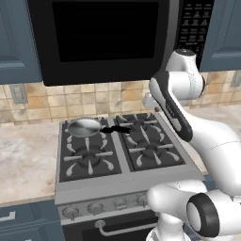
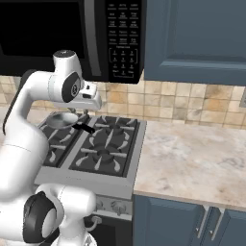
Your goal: Turn off the rear left burner of the stove.
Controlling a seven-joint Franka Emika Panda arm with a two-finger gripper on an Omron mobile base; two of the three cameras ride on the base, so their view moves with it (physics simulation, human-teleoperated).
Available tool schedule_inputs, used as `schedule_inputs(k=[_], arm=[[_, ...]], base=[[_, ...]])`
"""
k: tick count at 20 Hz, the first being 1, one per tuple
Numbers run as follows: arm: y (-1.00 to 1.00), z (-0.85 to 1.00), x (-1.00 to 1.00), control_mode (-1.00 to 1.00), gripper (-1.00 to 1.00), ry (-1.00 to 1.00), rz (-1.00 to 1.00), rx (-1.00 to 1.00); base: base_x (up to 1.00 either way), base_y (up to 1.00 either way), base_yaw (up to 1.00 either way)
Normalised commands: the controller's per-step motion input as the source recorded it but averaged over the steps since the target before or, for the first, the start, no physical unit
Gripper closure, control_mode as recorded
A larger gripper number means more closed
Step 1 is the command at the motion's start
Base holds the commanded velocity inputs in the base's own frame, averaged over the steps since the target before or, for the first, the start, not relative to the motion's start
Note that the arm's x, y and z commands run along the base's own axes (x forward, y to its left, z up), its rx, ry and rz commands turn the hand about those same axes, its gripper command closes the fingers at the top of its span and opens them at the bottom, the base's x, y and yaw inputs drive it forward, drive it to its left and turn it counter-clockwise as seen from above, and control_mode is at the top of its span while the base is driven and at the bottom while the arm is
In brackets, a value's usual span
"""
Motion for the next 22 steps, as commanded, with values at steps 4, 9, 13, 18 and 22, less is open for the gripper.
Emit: schedule_inputs(k=[4, 9, 13, 18, 22], arm=[[0.00, 0.00, -0.16, -1.00, -1.00, 0.00, 0.00, 0.00], [0.23, -0.11, -0.60, -1.00, -1.00, -0.03, 0.10, -0.15], [0.58, -0.05, -0.61, -1.00, -1.00, -0.13, 0.10, -0.23], [0.77, -0.02, -0.53, -1.00, -1.00, -0.14, 0.01, -0.15], [0.69, -0.10, -0.59, -1.00, -1.00, -0.08, 0.00, -0.11]], base=[[0.00, 0.00, 0.00], [0.00, 0.00, 0.00], [0.00, 0.00, 0.00], [0.00, 0.00, 0.00], [0.00, 0.00, 0.00]])
